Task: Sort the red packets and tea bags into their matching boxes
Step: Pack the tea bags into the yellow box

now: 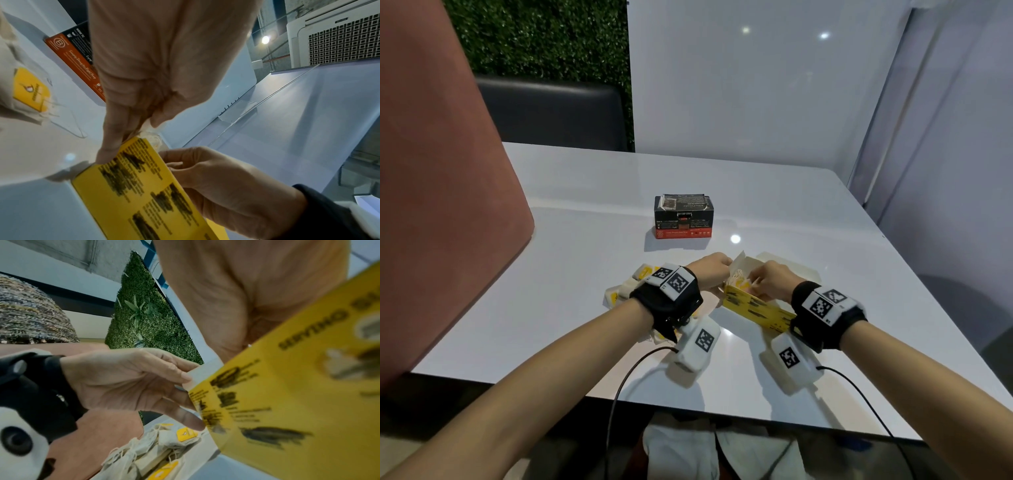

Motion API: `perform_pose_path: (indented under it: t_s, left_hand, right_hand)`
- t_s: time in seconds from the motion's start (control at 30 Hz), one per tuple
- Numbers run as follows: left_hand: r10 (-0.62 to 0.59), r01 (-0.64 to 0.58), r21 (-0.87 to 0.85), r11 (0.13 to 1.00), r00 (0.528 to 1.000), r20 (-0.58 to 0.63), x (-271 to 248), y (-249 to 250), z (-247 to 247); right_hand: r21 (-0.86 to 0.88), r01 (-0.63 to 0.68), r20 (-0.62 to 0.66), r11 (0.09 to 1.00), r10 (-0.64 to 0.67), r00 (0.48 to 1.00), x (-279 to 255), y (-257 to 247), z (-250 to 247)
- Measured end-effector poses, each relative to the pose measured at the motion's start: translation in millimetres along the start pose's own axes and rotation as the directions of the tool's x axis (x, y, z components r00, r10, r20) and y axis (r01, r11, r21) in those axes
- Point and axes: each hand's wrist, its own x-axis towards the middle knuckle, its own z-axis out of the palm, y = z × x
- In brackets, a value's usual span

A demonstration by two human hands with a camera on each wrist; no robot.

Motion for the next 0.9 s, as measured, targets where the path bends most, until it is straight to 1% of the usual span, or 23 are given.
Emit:
perform_pose_path:
  t_s: [0.1, 0.2, 0.23, 0.3, 0.33, 0.43, 0.5, 0.53, 0.57, 0.63, 0.7, 0.73, 0.8, 0.83, 0.9]
  left_hand:
    - [-0.019, 0.019, -0.017, 1.000, 1.000, 0.012, 0.1, 2.0, 1.5]
    - [-0.024, 0.023, -0.037, 0.999, 0.999, -0.021, -6.0, 3.6, -0.7]
    - [-0.009, 0.009, -0.016, 1.000, 0.999, -0.038, -10.2, 4.0, -5.4]
    - [0.052, -0.044, 0.084, 0.995, 0.994, -0.092, -23.1, 1.4, -22.4]
    - [0.089, -0.076, 0.101, 0.992, 0.987, -0.135, -32.3, -2.2, -33.6]
    - [0.155, -0.137, 0.080, 0.987, 0.944, -0.293, -63.1, -24.4, -66.9]
    - [0.157, -0.103, 0.163, 0.981, 0.918, -0.365, -82.7, -45.8, -82.6]
    - [0.144, -0.061, 0.220, 0.974, 0.913, -0.381, -90.5, -56.4, -87.5]
    - [0.122, -0.005, 0.286, 0.958, 0.912, -0.393, -95.8, -66.5, -90.9]
    - [0.078, 0.097, 0.409, 0.907, 0.917, -0.390, -100.5, -83.0, -92.2]
    - [0.052, 0.137, 0.501, 0.854, 0.938, -0.344, -101.4, -90.7, -86.3]
    - [0.051, 0.138, 0.536, 0.833, 0.945, -0.322, -100.9, -91.4, -81.1]
    - [0.080, 0.133, 0.593, 0.794, 0.945, -0.318, -98.6, -88.9, -68.6]
    - [0.102, 0.137, 0.620, 0.773, 0.937, -0.334, -96.6, -87.5, -62.3]
    - [0.146, 0.156, 0.670, 0.726, 0.917, -0.371, -93.3, -84.6, -50.7]
  right_hand:
    - [-0.023, 0.012, 0.026, 1.000, -0.011, 1.000, -1.8, 2.3, -4.0]
    - [-0.044, 0.020, 0.041, 0.999, -0.019, 0.999, -6.5, 2.5, -10.9]
    - [-0.051, 0.021, 0.039, 0.998, -0.019, 0.999, -9.1, 2.1, -14.6]
    - [-0.102, 0.032, 0.017, 0.994, -0.031, 0.999, -17.0, -0.2, -23.9]
    - [-0.147, 0.050, -0.001, 0.988, -0.051, 0.999, -22.2, -2.9, -29.1]
    - [-0.314, 0.133, -0.090, 0.940, -0.169, 0.982, -41.4, -18.6, -37.7]
    - [-0.360, 0.205, -0.119, 0.910, -0.262, 0.958, -56.0, -36.1, -33.6]
    - [-0.343, 0.243, -0.096, 0.907, -0.291, 0.952, -61.4, -44.8, -27.5]
    - [-0.312, 0.275, -0.051, 0.909, -0.306, 0.951, -65.0, -52.7, -18.9]
    - [-0.258, 0.295, 0.051, 0.920, -0.292, 0.955, -63.0, -64.4, 4.1]
    - [-0.237, 0.303, 0.121, 0.923, -0.281, 0.952, -52.4, -73.2, 28.2]
    - [-0.259, 0.308, 0.147, 0.915, -0.278, 0.949, -45.3, -77.0, 39.3]
    - [-0.376, 0.323, 0.168, 0.868, -0.279, 0.945, -29.8, -83.8, 57.5]
    - [-0.432, 0.332, 0.162, 0.839, -0.290, 0.943, -22.0, -86.5, 64.6]
    - [-0.483, 0.323, 0.143, 0.814, -0.291, 0.946, -7.4, -89.5, 76.1]
